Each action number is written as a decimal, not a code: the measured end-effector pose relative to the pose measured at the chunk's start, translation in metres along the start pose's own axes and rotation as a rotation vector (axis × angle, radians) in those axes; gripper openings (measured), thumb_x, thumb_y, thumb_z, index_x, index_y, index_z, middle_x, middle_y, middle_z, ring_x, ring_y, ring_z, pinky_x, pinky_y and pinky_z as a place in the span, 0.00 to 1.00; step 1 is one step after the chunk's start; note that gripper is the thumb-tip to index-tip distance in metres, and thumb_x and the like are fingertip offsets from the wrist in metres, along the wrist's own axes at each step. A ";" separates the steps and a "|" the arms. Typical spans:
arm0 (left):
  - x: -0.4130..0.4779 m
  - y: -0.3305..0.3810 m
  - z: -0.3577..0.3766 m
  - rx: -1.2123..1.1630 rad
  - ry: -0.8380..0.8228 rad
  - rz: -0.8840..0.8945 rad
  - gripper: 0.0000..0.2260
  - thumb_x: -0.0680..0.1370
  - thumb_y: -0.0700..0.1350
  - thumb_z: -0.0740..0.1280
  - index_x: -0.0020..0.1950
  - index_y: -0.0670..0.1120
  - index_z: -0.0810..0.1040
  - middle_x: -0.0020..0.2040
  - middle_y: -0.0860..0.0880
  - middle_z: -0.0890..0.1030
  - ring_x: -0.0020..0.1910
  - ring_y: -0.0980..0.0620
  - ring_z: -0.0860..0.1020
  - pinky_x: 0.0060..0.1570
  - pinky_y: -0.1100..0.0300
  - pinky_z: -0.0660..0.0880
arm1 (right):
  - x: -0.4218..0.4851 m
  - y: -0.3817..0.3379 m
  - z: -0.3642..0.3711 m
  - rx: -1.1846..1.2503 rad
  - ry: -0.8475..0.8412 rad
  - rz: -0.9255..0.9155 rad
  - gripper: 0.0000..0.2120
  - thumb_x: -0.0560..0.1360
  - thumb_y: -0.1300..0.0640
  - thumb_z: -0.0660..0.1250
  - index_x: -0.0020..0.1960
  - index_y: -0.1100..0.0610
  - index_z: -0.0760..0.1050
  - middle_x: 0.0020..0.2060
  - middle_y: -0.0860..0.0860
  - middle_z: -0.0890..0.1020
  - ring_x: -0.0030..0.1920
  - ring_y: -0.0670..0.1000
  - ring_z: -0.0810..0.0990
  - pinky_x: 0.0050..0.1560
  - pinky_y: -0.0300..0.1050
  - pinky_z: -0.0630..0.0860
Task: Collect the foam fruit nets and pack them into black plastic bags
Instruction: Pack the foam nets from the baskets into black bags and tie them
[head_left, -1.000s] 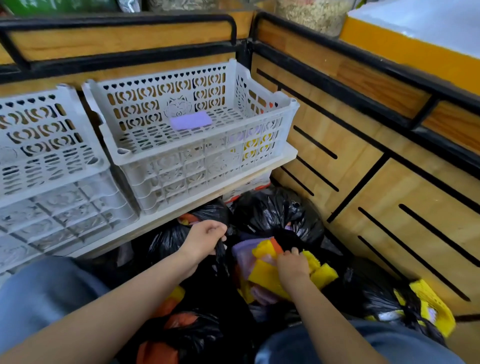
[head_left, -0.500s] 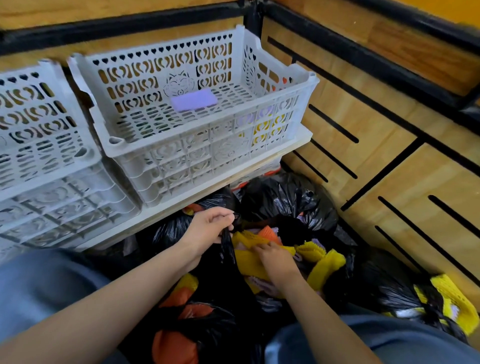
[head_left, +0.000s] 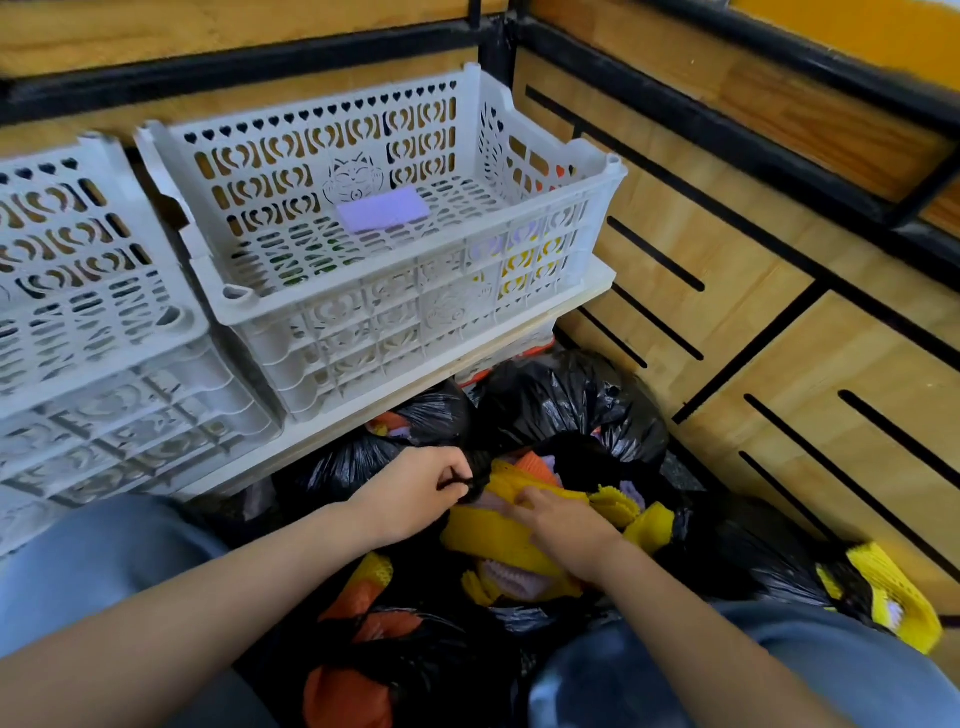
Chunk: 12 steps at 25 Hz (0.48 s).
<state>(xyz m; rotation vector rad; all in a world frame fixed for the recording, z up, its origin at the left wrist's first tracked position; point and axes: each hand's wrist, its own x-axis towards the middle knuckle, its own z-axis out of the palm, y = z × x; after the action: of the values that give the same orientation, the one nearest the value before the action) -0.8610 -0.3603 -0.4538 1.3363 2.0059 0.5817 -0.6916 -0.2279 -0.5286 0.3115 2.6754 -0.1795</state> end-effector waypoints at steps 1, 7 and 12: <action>0.000 0.002 -0.004 0.087 -0.015 0.035 0.03 0.79 0.43 0.63 0.51 0.48 0.76 0.36 0.56 0.73 0.36 0.58 0.72 0.37 0.66 0.67 | -0.005 0.002 -0.008 -0.028 -0.003 -0.019 0.28 0.77 0.67 0.57 0.75 0.52 0.56 0.66 0.56 0.66 0.61 0.59 0.70 0.46 0.52 0.71; 0.018 0.025 -0.060 0.705 0.112 0.422 0.12 0.81 0.48 0.55 0.60 0.46 0.71 0.56 0.47 0.73 0.58 0.47 0.71 0.56 0.55 0.67 | -0.020 0.041 -0.099 -0.123 0.271 -0.141 0.21 0.75 0.64 0.60 0.67 0.53 0.69 0.59 0.51 0.75 0.58 0.54 0.75 0.55 0.48 0.75; 0.073 0.034 -0.164 0.697 0.464 0.552 0.14 0.77 0.49 0.54 0.52 0.45 0.76 0.47 0.48 0.77 0.47 0.47 0.76 0.48 0.52 0.75 | 0.016 0.069 -0.227 0.099 0.822 -0.050 0.11 0.78 0.61 0.62 0.59 0.55 0.73 0.52 0.49 0.78 0.53 0.47 0.73 0.50 0.41 0.72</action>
<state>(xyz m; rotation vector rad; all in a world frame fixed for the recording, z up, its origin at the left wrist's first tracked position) -0.9773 -0.2809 -0.3378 2.4034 2.3154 0.4688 -0.7823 -0.1186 -0.3374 0.4166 3.4964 -0.2390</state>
